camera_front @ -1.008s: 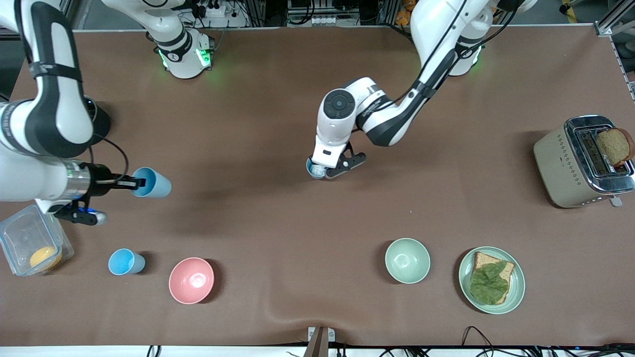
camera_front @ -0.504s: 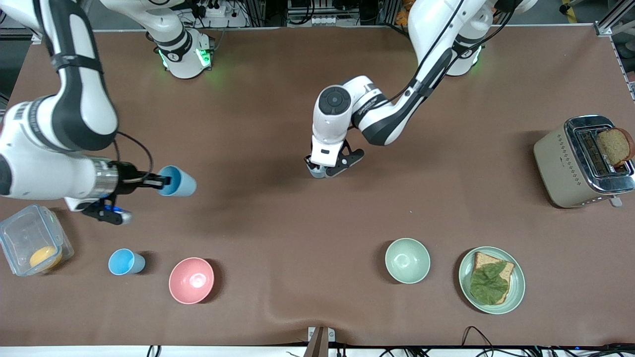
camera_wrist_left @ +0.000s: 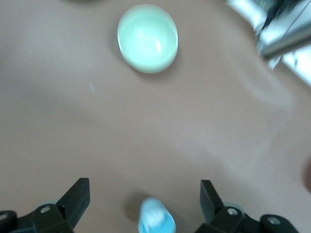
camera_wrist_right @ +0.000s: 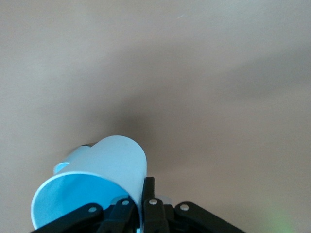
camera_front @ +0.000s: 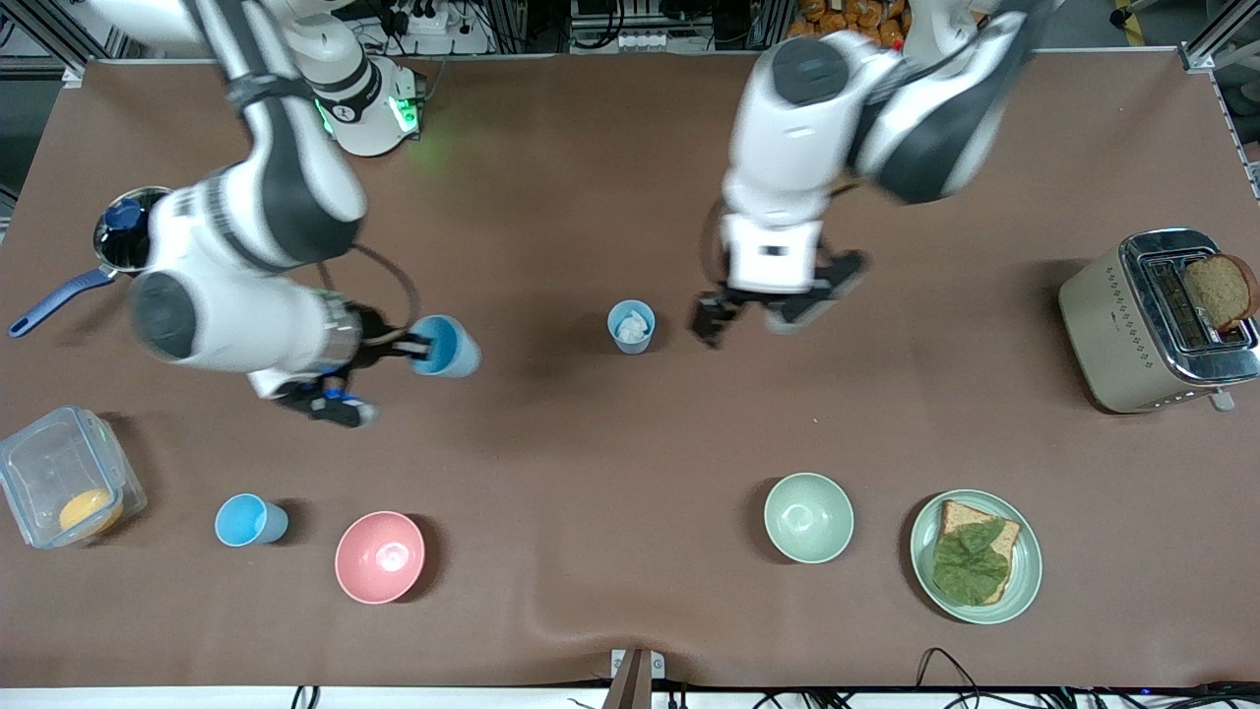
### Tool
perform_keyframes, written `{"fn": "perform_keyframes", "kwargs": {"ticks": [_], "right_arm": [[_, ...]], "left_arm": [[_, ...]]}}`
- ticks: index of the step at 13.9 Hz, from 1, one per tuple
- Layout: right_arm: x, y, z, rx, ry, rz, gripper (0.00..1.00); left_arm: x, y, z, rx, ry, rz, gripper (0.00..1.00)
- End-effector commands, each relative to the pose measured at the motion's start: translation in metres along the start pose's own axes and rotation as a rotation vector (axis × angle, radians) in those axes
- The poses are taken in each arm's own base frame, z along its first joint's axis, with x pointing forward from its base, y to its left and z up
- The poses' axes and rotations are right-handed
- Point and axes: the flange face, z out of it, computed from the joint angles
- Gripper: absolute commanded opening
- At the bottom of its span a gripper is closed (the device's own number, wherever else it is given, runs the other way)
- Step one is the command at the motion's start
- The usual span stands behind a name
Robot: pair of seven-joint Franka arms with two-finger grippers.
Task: Stack blue cups with both arms
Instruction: 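Lower the blue cup into the tissue cup with the right gripper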
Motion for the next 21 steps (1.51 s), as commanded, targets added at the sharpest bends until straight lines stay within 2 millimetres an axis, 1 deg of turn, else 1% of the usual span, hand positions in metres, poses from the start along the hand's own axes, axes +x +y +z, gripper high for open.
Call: {"fn": "perform_keyframes", "kwargs": {"ticks": [1, 4, 5, 6, 8, 9, 10, 11, 13, 14, 15, 16, 17, 19, 21], "right_arm": [[-0.041, -0.066, 0.044, -0.009, 0.024, 0.074, 0.0], [-0.069, -0.11, 0.099, -0.03, 0.038, 0.154, 0.0], [-0.08, -0.121, 0.118, -0.042, 0.037, 0.187, 0.0], [-0.086, -0.127, 0.131, -0.048, 0.041, 0.212, 0.0], [-0.102, -0.142, 0.166, -0.046, 0.064, 0.25, 0.0], [-0.098, -0.141, 0.177, -0.038, 0.075, 0.265, 0.0], [-0.095, -0.14, 0.184, -0.037, 0.079, 0.27, 0.0], [-0.094, -0.141, 0.188, -0.036, 0.08, 0.272, 0.0], [-0.101, -0.146, 0.195, -0.04, 0.081, 0.29, 0.0], [-0.105, -0.148, 0.197, -0.043, 0.079, 0.287, 0.0], [-0.106, -0.147, 0.198, -0.048, 0.076, 0.289, 0.0], [-0.107, -0.148, 0.197, -0.049, 0.076, 0.292, 0.0], [-0.107, -0.148, 0.197, -0.049, 0.076, 0.294, 0.0], [-0.109, -0.15, 0.198, -0.044, 0.08, 0.3, 0.0], [-0.111, -0.153, 0.197, -0.034, 0.086, 0.298, 0.0]], "left_arm": [[0.056, -0.039, -0.022, 0.047, 0.016, 0.098, 1.0], [0.115, -0.075, -0.042, 0.118, -0.021, 0.22, 1.0], [0.133, -0.088, -0.048, 0.128, -0.027, 0.254, 1.0], [0.151, -0.102, -0.05, 0.115, -0.05, 0.284, 1.0], [0.184, -0.132, -0.062, 0.067, -0.088, 0.322, 1.0], [0.188, -0.14, -0.065, 0.073, -0.106, 0.353, 1.0], [0.2, -0.154, -0.064, 0.085, -0.112, 0.375, 1.0], [0.208, -0.166, -0.068, 0.095, -0.115, 0.403, 1.0], [0.22, -0.186, -0.071, 0.109, -0.137, 0.48, 1.0], [0.225, -0.196, -0.077, 0.099, -0.143, 0.518, 1.0], [0.226, -0.207, -0.076, 0.105, -0.164, 0.547, 1.0], [0.225, -0.216, -0.079, 0.112, -0.169, 0.566, 1.0], [0.22, -0.221, -0.08, 0.118, -0.175, 0.583, 1.0], [0.209, -0.228, -0.081, 0.138, -0.208, 0.593, 1.0], [0.211, -0.231, -0.083, 0.144, -0.219, 0.581, 1.0]]}}
